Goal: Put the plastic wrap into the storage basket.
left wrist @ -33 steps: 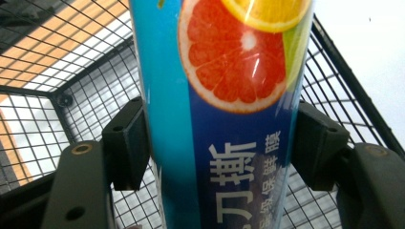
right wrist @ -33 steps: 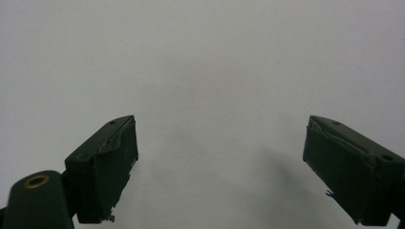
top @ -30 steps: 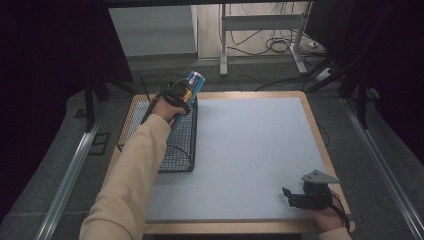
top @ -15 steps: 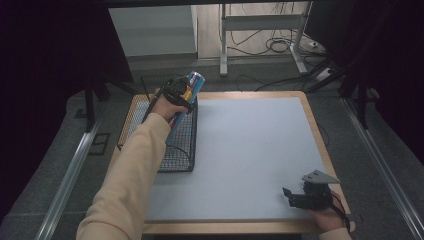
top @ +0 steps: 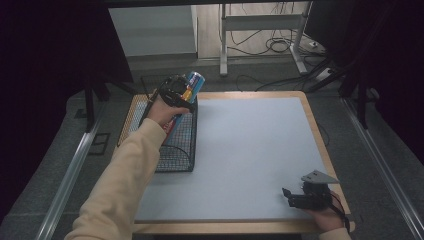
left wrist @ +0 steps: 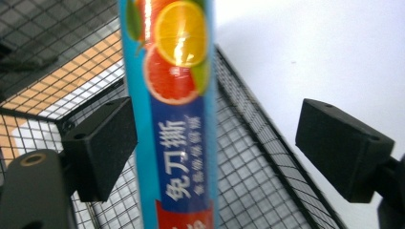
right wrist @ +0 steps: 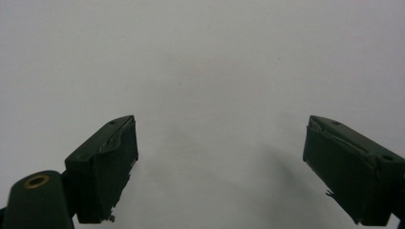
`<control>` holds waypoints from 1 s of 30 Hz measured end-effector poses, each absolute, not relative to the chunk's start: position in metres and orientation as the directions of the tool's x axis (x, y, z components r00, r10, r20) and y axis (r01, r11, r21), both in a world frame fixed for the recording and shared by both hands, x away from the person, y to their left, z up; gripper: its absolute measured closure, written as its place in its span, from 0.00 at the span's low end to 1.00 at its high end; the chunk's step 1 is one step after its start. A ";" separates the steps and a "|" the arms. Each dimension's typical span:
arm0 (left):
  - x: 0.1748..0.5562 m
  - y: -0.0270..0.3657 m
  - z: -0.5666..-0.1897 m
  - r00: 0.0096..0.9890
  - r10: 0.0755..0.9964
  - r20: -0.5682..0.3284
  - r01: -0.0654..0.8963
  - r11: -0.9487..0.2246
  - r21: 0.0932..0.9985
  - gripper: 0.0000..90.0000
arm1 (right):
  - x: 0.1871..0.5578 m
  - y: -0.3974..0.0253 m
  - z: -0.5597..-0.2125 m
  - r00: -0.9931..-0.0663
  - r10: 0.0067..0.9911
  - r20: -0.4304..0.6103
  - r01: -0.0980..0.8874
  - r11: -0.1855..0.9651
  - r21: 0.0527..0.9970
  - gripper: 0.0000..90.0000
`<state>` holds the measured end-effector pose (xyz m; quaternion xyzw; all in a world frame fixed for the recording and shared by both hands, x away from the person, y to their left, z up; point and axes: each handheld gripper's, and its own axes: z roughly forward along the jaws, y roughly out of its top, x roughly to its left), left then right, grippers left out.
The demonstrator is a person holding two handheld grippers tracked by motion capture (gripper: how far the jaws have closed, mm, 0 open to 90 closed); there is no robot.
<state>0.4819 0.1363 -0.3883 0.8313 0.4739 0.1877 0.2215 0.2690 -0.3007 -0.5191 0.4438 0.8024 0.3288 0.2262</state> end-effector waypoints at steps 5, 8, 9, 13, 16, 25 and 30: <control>0.461 0.130 -0.378 0.526 0.845 0.094 0.658 -0.475 0.584 0.17 | 0.268 -0.299 -0.518 -0.509 0.857 -0.078 0.553 0.395 0.733 0.13; 0.449 0.125 -0.371 0.553 0.829 0.078 0.634 -0.480 0.606 0.17 | 0.267 -0.299 -0.518 -0.508 0.858 -0.079 0.552 0.394 0.734 0.13; 0.444 0.123 -0.370 0.565 0.823 0.066 0.629 -0.481 0.611 0.17 | 0.267 -0.299 -0.518 -0.505 0.860 -0.078 0.551 0.391 0.737 0.13; 0.427 0.112 -0.371 0.603 0.797 0.034 0.606 -0.485 0.630 0.17 | 0.267 -0.300 -0.516 -0.502 0.861 -0.084 0.539 0.388 0.748 0.13; 0.414 0.102 -0.374 0.628 0.778 0.013 0.594 -0.490 0.638 0.17 | 0.266 -0.299 -0.515 -0.502 0.861 -0.087 0.531 0.386 0.755 0.13; 0.376 0.077 -0.391 0.693 0.721 -0.012 0.543 -0.511 0.666 0.19 | 0.265 -0.300 -0.514 -0.501 0.861 -0.089 0.530 0.387 0.755 0.13; 0.354 0.067 -0.409 0.729 0.684 -0.037 0.527 -0.525 0.669 0.19 | 0.265 -0.300 -0.514 -0.500 0.861 -0.092 0.530 0.389 0.754 0.13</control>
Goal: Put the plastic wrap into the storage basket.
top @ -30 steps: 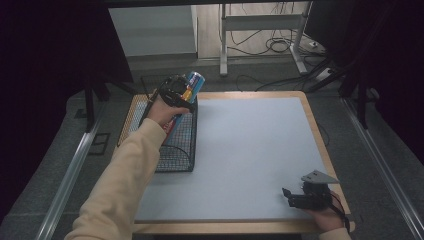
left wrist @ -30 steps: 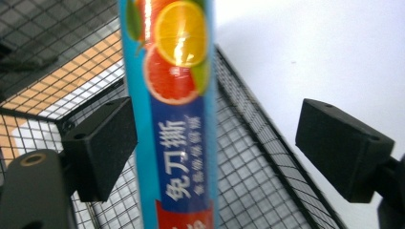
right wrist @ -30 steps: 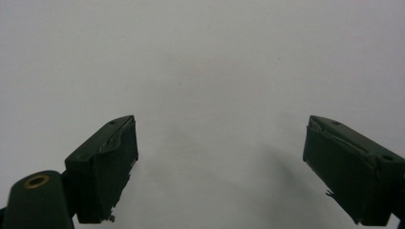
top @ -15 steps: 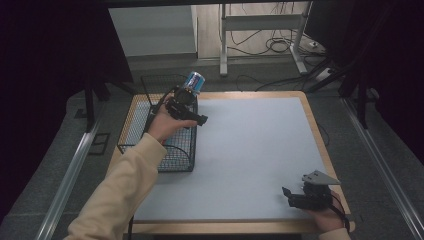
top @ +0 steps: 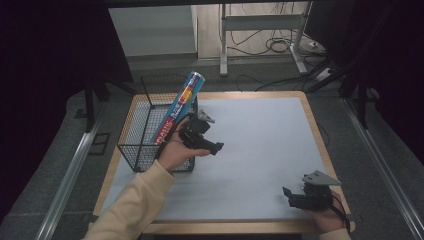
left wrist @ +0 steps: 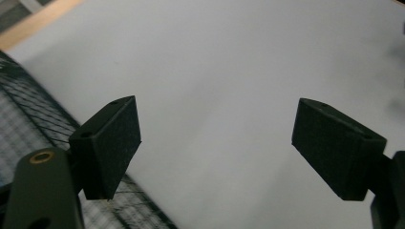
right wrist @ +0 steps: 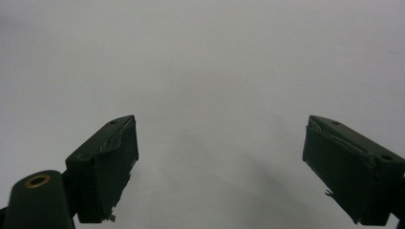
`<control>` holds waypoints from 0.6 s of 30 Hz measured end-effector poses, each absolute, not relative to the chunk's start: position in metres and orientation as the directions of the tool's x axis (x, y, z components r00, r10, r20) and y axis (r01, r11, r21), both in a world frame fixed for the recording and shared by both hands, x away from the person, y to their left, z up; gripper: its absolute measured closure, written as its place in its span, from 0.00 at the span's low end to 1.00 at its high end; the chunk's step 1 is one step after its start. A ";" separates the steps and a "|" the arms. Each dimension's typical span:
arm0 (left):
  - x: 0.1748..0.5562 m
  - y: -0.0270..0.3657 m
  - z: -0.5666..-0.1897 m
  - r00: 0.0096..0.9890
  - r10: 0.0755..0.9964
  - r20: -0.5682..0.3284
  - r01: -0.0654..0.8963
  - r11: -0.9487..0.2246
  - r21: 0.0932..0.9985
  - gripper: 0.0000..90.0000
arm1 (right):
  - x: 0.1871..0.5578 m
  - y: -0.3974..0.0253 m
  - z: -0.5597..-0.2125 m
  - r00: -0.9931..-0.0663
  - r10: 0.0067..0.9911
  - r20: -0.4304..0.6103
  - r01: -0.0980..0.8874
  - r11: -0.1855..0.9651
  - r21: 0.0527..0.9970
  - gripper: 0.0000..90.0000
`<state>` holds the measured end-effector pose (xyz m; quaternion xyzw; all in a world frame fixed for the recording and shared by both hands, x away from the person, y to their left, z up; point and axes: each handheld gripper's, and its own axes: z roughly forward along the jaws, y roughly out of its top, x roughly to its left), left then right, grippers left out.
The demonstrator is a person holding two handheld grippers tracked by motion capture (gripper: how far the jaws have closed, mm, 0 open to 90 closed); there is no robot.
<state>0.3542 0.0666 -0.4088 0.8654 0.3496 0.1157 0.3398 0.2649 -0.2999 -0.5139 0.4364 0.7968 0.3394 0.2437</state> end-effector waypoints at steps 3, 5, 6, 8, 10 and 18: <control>0.340 0.060 -0.420 0.750 0.660 -0.036 0.504 -0.536 0.677 0.19 | 0.265 -0.299 -0.514 -0.500 0.861 -0.090 0.530 0.387 0.754 0.13; 0.332 0.058 -0.429 0.762 0.644 -0.060 0.504 -0.533 0.679 0.19 | 0.265 -0.299 -0.515 -0.501 0.861 -0.090 0.531 0.388 0.754 0.13; 0.329 0.057 -0.433 0.767 0.638 -0.065 0.503 -0.536 0.678 0.19 | 0.265 -0.299 -0.515 -0.501 0.861 -0.090 0.531 0.388 0.753 0.13; 0.322 0.056 -0.444 0.769 0.635 -0.071 0.505 -0.536 0.677 0.19 | 0.265 -0.299 -0.515 -0.502 0.860 -0.090 0.530 0.388 0.754 0.13; 0.317 0.055 -0.453 0.770 0.635 -0.066 0.506 -0.544 0.670 0.19 | 0.265 -0.299 -0.515 -0.500 0.862 -0.088 0.531 0.385 0.755 0.13; 0.307 0.056 -0.476 0.771 0.634 -0.069 0.520 -0.562 0.644 0.19 | 0.265 -0.302 -0.512 -0.489 0.867 -0.093 0.520 0.376 0.767 0.13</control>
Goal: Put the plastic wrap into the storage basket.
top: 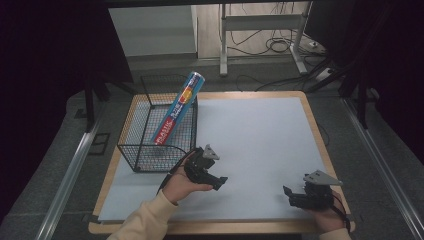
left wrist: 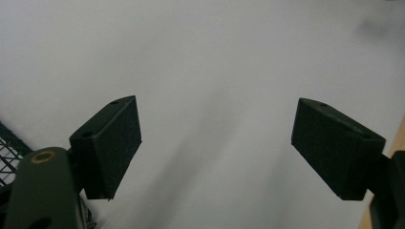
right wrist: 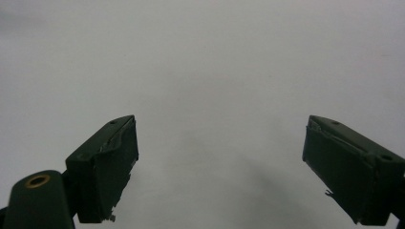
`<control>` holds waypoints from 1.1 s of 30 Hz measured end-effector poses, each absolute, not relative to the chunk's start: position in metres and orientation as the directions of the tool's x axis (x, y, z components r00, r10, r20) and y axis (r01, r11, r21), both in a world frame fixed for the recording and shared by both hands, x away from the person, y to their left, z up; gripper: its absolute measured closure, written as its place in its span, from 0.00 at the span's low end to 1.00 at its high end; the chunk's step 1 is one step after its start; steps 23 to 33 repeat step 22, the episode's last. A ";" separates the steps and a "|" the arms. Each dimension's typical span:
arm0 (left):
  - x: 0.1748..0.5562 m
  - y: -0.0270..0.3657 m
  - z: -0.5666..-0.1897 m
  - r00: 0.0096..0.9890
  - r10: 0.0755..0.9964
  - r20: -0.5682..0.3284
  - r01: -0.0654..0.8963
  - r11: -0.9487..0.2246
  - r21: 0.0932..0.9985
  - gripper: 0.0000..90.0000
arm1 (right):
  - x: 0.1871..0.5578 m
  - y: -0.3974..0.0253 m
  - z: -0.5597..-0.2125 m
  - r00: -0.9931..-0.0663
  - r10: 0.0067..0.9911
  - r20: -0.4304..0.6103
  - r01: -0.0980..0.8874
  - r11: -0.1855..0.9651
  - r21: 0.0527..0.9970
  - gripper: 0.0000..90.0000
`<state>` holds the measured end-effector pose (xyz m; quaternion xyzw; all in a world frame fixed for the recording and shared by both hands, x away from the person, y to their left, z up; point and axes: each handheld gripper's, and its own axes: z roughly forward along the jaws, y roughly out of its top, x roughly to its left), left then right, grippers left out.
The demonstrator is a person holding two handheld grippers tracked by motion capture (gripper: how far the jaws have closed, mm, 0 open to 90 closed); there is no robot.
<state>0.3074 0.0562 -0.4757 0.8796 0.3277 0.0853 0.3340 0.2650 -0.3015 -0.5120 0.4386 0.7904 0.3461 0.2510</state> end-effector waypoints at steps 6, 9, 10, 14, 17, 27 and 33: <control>0.304 0.058 -0.480 0.771 0.634 -0.058 0.518 -0.572 0.636 0.19 | 0.264 -0.300 -0.510 -0.496 0.863 -0.093 0.507 0.375 0.776 0.13; 0.303 0.058 -0.481 0.772 0.633 -0.058 0.518 -0.573 0.635 0.19 | 0.264 -0.300 -0.510 -0.498 0.862 -0.093 0.506 0.376 0.777 0.13; 0.302 0.058 -0.482 0.772 0.633 -0.058 0.518 -0.573 0.634 0.19 | 0.264 -0.299 -0.510 -0.499 0.862 -0.092 0.505 0.375 0.777 0.13; 0.301 0.058 -0.483 0.774 0.631 -0.059 0.518 -0.575 0.633 0.19 | 0.264 -0.299 -0.510 -0.502 0.860 -0.093 0.500 0.377 0.780 0.13; 0.302 0.059 -0.483 0.770 0.634 -0.063 0.521 -0.570 0.635 0.19 | 0.264 -0.298 -0.511 -0.504 0.859 -0.094 0.501 0.379 0.778 0.13; 0.303 0.061 -0.484 0.766 0.640 -0.065 0.526 -0.565 0.636 0.19 | 0.265 -0.298 -0.511 -0.502 0.860 -0.090 0.502 0.374 0.780 0.13; 0.303 0.061 -0.484 0.766 0.640 -0.065 0.526 -0.565 0.636 0.19 | 0.265 -0.298 -0.511 -0.502 0.860 -0.090 0.502 0.374 0.780 0.13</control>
